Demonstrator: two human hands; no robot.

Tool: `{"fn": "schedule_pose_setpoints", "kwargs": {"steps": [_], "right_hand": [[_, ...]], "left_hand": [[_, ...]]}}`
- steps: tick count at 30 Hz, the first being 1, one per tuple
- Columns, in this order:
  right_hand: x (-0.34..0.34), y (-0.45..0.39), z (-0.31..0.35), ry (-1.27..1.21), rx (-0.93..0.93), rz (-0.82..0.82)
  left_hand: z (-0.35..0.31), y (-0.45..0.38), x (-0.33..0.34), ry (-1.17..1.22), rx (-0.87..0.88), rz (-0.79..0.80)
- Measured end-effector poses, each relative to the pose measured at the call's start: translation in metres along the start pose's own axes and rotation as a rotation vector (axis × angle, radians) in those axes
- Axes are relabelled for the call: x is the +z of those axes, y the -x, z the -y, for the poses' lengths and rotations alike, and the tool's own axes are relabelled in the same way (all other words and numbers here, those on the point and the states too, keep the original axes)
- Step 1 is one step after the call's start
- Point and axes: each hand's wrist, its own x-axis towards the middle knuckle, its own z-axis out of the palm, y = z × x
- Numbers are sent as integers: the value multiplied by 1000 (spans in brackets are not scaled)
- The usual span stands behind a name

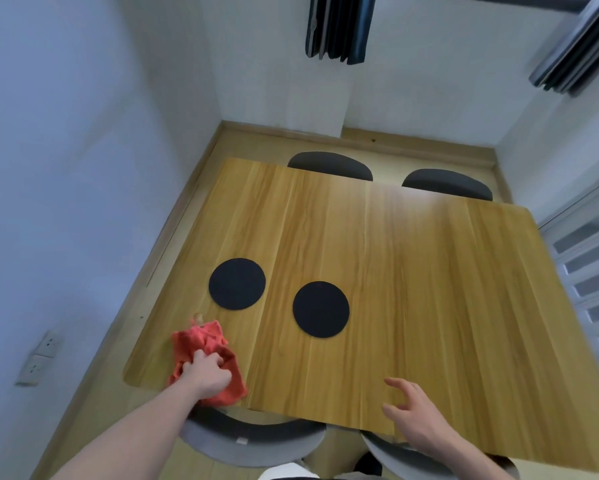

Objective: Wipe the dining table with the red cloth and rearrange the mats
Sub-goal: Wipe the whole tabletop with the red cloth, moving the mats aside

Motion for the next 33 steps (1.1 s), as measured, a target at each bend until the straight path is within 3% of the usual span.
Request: {"fn": "schedule_pose_setpoints", "kwargs": {"steps": [5, 9, 13, 17, 21, 26, 30, 33], "right_hand": [[1, 1, -17, -7, 47, 6], [2, 1, -22, 2, 40, -16], [6, 2, -14, 38, 15, -11], [22, -5, 3, 128, -49, 38], [53, -21, 29, 266, -163, 81], [88, -44, 48, 426, -189, 212], [96, -61, 24, 482, -70, 325], [86, -64, -3, 562, -76, 314]], "left_hand": [[-90, 39, 33, 59, 191, 179], [-156, 75, 54, 305, 315, 392], [-172, 84, 71, 450, 330, 527], [-141, 73, 62, 585, 353, 312], [-93, 62, 47, 450, 333, 33], [-51, 63, 47, 353, 299, -21], [-41, 71, 56, 347, 280, -37], [-46, 77, 65, 323, 283, -31]]}}
